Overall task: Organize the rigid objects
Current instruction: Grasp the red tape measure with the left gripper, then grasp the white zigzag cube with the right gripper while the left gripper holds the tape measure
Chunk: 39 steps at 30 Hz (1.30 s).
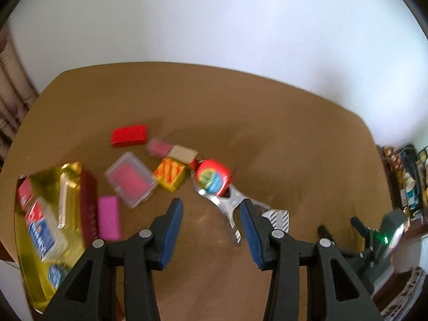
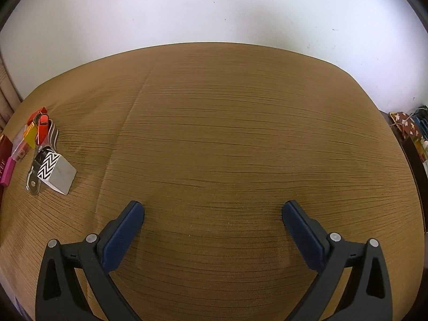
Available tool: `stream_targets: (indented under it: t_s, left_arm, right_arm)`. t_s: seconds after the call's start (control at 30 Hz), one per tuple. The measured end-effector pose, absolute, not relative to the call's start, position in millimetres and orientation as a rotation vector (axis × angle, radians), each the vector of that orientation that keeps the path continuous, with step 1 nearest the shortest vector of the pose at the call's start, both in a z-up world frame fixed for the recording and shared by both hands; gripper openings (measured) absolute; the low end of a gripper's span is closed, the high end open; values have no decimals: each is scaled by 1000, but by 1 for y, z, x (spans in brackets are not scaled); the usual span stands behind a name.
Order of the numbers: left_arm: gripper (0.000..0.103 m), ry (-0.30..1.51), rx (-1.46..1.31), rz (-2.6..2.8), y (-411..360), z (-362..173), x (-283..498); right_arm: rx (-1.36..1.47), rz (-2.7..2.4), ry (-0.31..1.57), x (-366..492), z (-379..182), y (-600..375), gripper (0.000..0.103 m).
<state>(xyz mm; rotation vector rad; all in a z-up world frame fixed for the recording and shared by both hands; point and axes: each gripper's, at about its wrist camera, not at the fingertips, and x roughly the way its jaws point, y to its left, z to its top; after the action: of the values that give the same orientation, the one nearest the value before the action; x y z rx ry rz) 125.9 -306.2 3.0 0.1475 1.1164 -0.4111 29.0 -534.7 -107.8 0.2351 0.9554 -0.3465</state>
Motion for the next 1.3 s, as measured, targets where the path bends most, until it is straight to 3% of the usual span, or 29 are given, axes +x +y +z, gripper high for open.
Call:
stream_targets:
  t_s: [0.23,0.57,0.67,0.93,1.03,1.3]
  left_arm:
    - [45,1097,439,-312,-370,-24,144]
    - [44,1157,460,-300,-371,-47,170]
    - [32,1191,429,-333,-369,-54,175]
    - [18,1152,344,-335,-352,-40,178]
    - [2,1154,309,-358,-345,-28,180]
    - [1,1151,197,-387,-319,5,180]
  right_arm:
    - [233,-323,952,29,-111,-536,103]
    - [233,-295,945,30,-111,-537,103]
    - [236,-295,943,31,-111,-537,103]
    - [235,-298,943,31,-113,-538,103]
    - [234,-300,943,31,-113,-538,103]
    - [231,-301,945,31,-116,-537,103]
